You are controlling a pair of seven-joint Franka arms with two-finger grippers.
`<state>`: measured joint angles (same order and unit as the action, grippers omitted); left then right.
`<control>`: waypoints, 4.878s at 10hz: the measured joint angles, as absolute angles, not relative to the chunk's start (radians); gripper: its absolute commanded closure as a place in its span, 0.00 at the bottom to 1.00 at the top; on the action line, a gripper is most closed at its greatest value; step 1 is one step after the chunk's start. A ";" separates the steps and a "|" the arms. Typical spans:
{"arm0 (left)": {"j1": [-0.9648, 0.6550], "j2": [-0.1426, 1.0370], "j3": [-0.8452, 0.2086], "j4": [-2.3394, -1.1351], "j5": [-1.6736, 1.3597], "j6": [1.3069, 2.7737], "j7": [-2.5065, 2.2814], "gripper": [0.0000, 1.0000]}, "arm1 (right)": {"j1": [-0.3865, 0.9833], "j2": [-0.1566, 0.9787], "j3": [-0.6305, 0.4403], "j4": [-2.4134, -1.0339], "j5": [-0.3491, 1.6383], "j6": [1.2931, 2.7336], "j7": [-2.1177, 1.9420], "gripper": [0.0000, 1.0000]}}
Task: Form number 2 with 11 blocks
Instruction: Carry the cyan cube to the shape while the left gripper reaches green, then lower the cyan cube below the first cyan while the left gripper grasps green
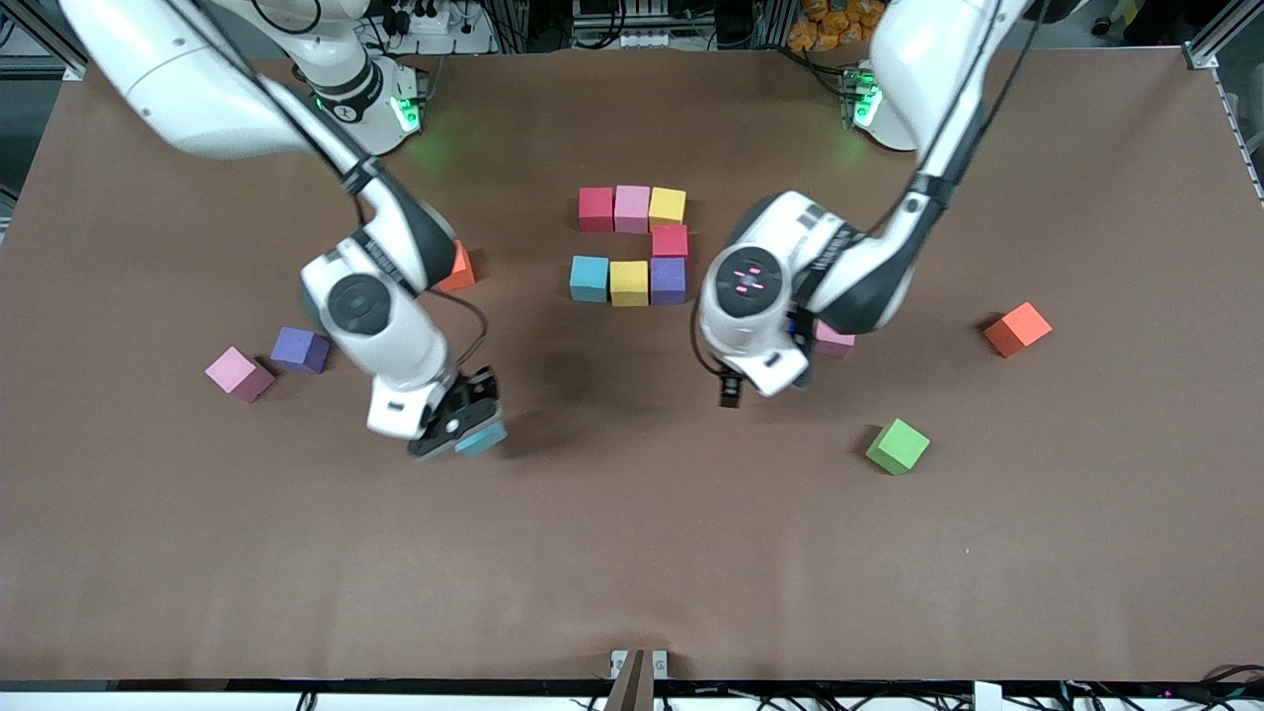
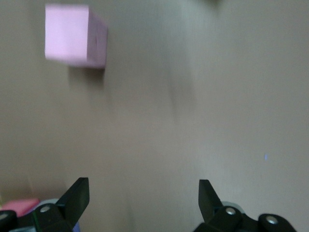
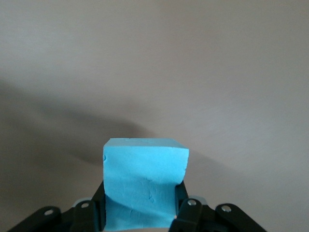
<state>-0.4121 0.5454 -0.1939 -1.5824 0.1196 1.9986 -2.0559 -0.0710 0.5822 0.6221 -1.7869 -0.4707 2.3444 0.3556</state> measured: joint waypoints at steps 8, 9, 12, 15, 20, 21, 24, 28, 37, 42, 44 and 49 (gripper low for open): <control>-0.048 0.392 -0.193 -1.875 0.120 2.198 -1.555 0.00 | 0.193 0.561 0.597 -1.917 -0.470 2.371 1.001 0.68; -0.031 0.392 -0.193 -1.896 0.120 2.249 -1.519 0.00 | 0.200 0.562 0.594 -1.926 -0.470 2.376 1.040 0.68; -0.029 0.404 -0.194 -1.970 0.120 2.418 -1.381 0.00 | 0.238 0.568 0.582 -1.939 -0.470 2.373 1.131 0.68; -0.028 0.424 -0.194 -1.965 0.120 2.433 -1.285 0.00 | 0.264 0.569 0.572 -1.950 -0.470 2.367 1.156 0.68; -0.028 0.518 -0.176 -1.892 0.154 2.434 -1.275 0.00 | 0.291 0.570 0.550 -1.950 -0.470 2.366 1.163 0.67; -0.028 0.526 -0.172 -1.885 0.169 2.434 -1.275 0.00 | 0.291 0.570 0.550 -1.950 -0.470 2.366 1.163 0.67; -0.028 0.542 -0.169 -1.855 0.174 2.434 -1.275 0.00 | 0.295 0.572 0.550 -1.951 -0.470 2.365 1.163 0.64; -0.028 0.580 -0.168 -1.812 0.174 2.434 -1.275 0.00 | 0.308 0.572 0.546 -1.951 -0.470 2.365 1.163 0.44; -0.031 0.642 -0.146 -1.778 0.193 2.434 -1.275 0.44 | 0.326 0.572 0.529 -1.951 -0.471 2.364 1.163 0.22; -0.038 0.645 -0.147 -1.772 0.193 2.431 -1.275 1.00 | 0.340 0.572 0.505 -1.950 -0.471 2.365 1.161 0.21; -0.038 0.645 -0.147 -1.766 0.193 2.422 -1.275 1.00 | 0.340 0.571 0.503 -1.947 -0.471 2.365 1.161 0.18; -0.041 0.631 -0.161 -1.751 0.193 2.376 -1.313 1.00 | 0.340 0.532 0.499 -1.927 -0.386 2.367 1.142 0.13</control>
<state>-0.0410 0.6312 -0.1610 -1.7505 0.1927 2.3763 -1.3132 0.3396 0.5324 0.4987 -1.9274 -0.3860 2.3669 1.1416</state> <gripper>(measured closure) 0.405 0.137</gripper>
